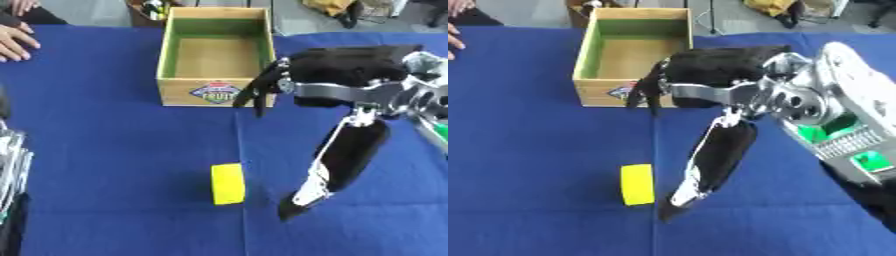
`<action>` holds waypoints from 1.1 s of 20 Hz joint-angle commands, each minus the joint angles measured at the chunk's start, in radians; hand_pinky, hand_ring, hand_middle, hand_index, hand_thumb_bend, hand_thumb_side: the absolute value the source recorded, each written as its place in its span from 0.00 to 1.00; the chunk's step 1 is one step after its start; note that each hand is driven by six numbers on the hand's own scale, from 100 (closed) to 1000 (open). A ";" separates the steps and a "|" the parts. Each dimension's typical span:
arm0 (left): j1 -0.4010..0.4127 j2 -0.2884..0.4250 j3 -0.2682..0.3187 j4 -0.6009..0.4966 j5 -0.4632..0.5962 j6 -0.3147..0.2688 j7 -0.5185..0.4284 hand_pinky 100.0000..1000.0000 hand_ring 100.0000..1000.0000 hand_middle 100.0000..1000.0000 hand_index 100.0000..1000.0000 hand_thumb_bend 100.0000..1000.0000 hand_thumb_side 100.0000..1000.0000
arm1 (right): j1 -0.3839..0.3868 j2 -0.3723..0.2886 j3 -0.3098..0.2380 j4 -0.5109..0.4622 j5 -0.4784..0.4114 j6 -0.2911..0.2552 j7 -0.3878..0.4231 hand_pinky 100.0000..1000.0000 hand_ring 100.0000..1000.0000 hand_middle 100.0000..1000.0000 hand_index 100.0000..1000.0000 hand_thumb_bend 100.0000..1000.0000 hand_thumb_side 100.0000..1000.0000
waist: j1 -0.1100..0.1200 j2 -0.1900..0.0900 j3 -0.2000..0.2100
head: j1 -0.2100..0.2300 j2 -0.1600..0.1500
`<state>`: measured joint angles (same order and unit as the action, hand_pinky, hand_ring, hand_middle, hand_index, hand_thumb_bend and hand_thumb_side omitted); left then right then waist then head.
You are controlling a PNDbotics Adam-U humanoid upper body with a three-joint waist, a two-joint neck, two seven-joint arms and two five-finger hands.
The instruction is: Pick up objects on the table and place them in the box.
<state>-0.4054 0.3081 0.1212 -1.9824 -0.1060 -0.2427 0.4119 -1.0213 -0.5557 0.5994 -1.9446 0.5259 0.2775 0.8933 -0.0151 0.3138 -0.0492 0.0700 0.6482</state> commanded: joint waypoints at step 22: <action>-0.007 0.018 -0.003 -0.018 0.005 -0.001 -0.011 0.39 0.48 0.53 0.76 0.35 1.00 | 0.059 0.116 0.001 0.127 0.188 -0.009 -0.030 0.82 0.86 0.60 0.89 0.70 0.43 | -0.005 -0.013 -0.006 | 0.007 0.006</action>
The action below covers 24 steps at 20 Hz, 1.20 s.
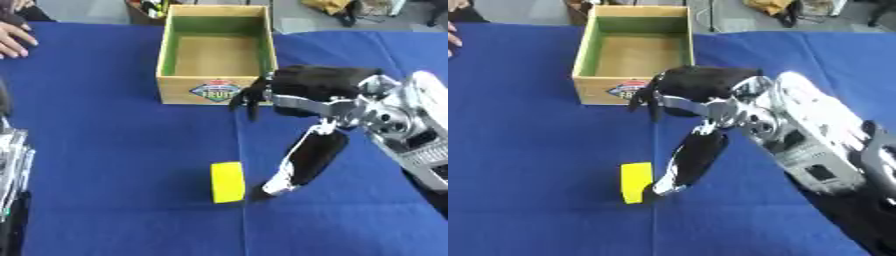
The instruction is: Pick up objects on the table and place them in the box.
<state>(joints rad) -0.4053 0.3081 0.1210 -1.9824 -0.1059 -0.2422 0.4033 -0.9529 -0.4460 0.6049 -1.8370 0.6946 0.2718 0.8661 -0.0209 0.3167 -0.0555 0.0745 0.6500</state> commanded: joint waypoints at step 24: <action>-0.012 0.011 -0.003 -0.018 0.006 0.001 -0.010 0.39 0.48 0.52 0.75 0.34 1.00 | 0.068 0.114 0.015 0.141 0.140 -0.114 -0.139 0.79 0.84 0.51 0.78 0.68 0.42 | -0.008 -0.007 0.000 | -0.005 0.003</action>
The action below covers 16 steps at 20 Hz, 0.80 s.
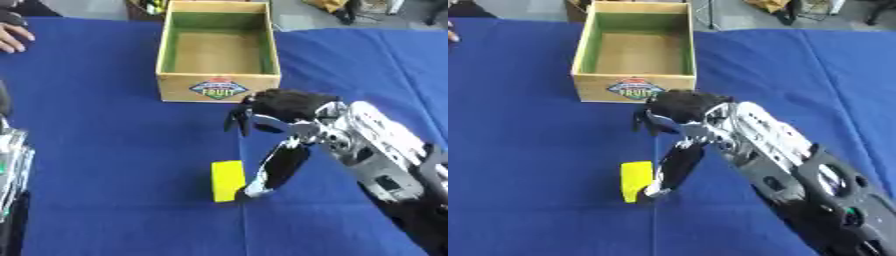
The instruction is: Pick up objects on the table and place them in the box.
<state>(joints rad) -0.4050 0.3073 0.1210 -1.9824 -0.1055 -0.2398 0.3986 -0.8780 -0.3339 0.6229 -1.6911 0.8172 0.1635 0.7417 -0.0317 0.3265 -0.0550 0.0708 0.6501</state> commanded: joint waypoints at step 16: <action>-0.014 0.003 -0.002 -0.018 0.010 -0.001 -0.013 0.39 0.48 0.52 0.74 0.33 1.00 | 0.036 0.046 0.007 0.082 0.082 -0.052 -0.120 0.75 0.80 0.45 0.72 0.61 0.44 | 0.006 -0.009 0.010 | -0.008 -0.001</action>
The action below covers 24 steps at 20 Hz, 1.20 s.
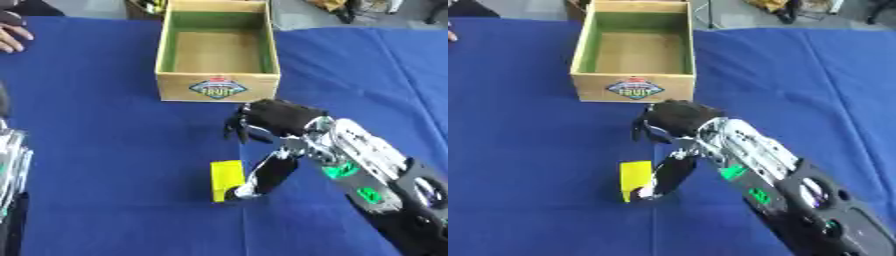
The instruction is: Pick up objects on the table and place them in the box.
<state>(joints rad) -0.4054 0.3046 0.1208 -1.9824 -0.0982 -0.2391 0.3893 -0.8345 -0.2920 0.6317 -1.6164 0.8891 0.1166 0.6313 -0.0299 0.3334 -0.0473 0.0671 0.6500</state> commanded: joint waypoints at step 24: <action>-0.016 -0.007 -0.003 -0.018 0.006 0.005 -0.016 0.39 0.48 0.51 0.73 0.31 1.00 | 0.031 0.031 0.000 0.056 0.023 -0.021 -0.088 0.65 0.71 0.35 0.58 0.63 0.31 | 0.010 -0.006 0.009 | -0.009 -0.008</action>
<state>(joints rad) -0.4062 0.2893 0.1205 -1.9824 -0.0965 -0.2341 0.3766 -0.7918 -0.2626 0.6408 -1.5599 0.9043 0.0958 0.5560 -0.0241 0.3451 -0.0400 0.0603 0.6485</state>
